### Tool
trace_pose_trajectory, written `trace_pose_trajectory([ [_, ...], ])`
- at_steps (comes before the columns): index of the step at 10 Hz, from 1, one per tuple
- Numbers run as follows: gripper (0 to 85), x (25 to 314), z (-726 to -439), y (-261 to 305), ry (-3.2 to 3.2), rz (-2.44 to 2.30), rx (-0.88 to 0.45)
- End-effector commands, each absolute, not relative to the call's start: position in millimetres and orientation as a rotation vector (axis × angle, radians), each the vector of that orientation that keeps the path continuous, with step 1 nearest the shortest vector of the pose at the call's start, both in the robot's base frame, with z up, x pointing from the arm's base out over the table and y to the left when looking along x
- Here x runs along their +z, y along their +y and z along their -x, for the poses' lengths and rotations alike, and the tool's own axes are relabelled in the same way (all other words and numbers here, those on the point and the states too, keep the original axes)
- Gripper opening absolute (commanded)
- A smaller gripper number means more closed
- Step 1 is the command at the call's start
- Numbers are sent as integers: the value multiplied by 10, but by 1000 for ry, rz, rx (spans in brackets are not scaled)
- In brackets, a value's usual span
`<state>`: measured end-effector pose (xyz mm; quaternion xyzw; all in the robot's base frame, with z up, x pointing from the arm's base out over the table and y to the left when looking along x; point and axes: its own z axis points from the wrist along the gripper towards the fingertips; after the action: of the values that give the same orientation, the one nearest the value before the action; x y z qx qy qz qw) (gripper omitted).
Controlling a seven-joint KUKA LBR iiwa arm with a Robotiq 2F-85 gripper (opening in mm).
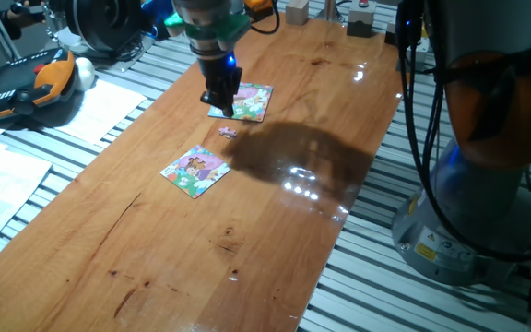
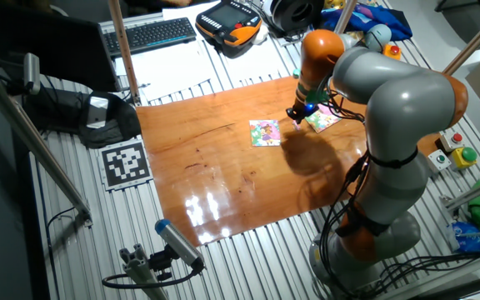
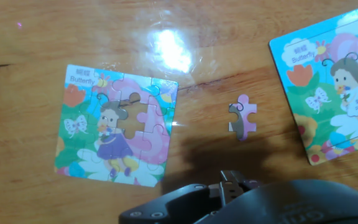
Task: Assemble one piece of a puzzle
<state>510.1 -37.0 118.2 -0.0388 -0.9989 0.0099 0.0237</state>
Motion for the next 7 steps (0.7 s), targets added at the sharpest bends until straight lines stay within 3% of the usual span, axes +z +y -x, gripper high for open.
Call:
trace_pose_trajectory([
  [1, 0, 1144, -5098, -372, -3091, 121, 29],
  [7, 0, 1052, -5128, -409, -3091, 128, 46],
])
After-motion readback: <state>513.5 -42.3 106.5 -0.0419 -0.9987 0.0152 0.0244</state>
